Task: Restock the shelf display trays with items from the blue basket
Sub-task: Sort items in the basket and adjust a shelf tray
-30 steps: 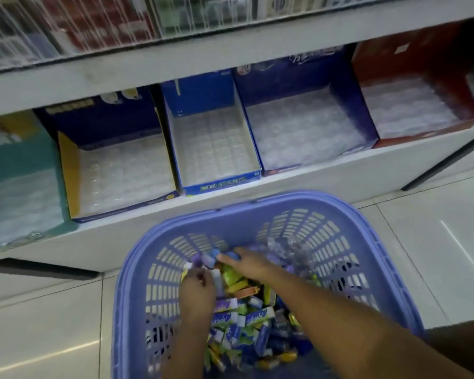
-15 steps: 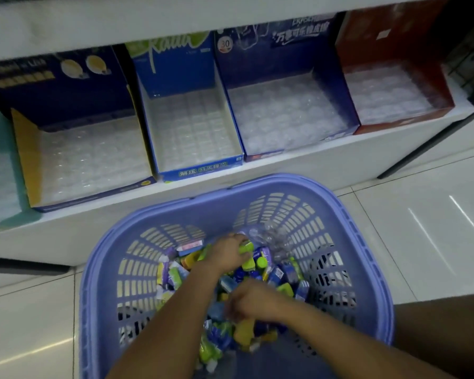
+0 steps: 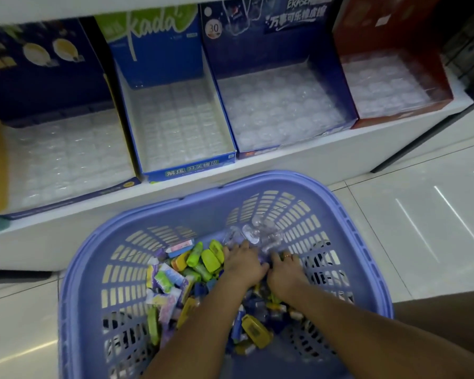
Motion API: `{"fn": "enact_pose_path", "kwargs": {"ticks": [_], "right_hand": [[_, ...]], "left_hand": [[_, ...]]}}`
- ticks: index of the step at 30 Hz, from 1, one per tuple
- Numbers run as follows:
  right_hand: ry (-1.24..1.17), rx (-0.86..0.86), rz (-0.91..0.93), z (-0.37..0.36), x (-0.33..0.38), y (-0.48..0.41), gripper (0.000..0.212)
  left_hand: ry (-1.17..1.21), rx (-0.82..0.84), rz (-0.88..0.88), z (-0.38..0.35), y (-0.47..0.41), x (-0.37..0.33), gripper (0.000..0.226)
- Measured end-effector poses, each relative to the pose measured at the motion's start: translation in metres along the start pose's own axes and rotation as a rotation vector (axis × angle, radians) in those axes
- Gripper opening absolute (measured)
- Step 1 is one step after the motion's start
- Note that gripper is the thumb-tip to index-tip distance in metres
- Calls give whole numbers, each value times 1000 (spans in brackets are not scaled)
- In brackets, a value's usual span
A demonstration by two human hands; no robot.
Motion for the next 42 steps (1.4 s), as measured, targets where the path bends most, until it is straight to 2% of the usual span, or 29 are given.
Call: {"fn": "enact_pose_path", "kwargs": {"ticks": [4,7,10,14,16,19,21,23,24,26,28,31,35,38,40,42], "right_hand": [[-43,-85,10,7,1,-10,44],[-2,-123,-69,12,0,-12,44],[-54,25,-56,0,10,-8,45],[-496,176,-132,17,11,-9,42],[-629,297,-133,22,22,-9,41],[-471,420,54,23,50,7,39],[-363,384,135,18,59,21,34],[-266,282,207,11,55,36,37],[-159,224,256,6,53,45,41],[23,206,304,-8,50,67,53],[59,296,265,-19,50,87,67],[92,381,176,-20,41,101,88],[173,365,269,-5,39,98,99],[99,397,287,-1,41,88,87],[28,460,301,7,45,80,64],[-35,424,280,20,46,63,43]], "left_hand": [[-193,182,-31,10,0,15,53],[-144,292,-79,16,7,24,50],[-105,350,-105,23,14,28,44],[-65,249,-158,24,33,33,43],[-45,201,-160,26,43,40,41],[64,152,-88,30,54,44,33],[101,116,-49,35,60,42,29],[209,81,-18,35,69,41,35],[204,75,-74,32,76,39,39],[62,92,-145,21,92,39,51],[-62,75,-182,9,109,43,58],[-170,35,-73,3,128,48,61],[-211,101,11,13,129,38,62],[-224,193,48,23,118,34,64],[-220,257,61,31,109,32,63],[-222,289,32,37,99,30,60]]}}
Point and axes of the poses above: each hand's wrist, its own y-axis away from the middle knuckle, its own z-axis out of the back of the hand, x = y × z, the point moved 4 cm from there along -y, towards the middle knuckle, and after that the axes turned 8 degrees about -x, right-handed, at the moved point
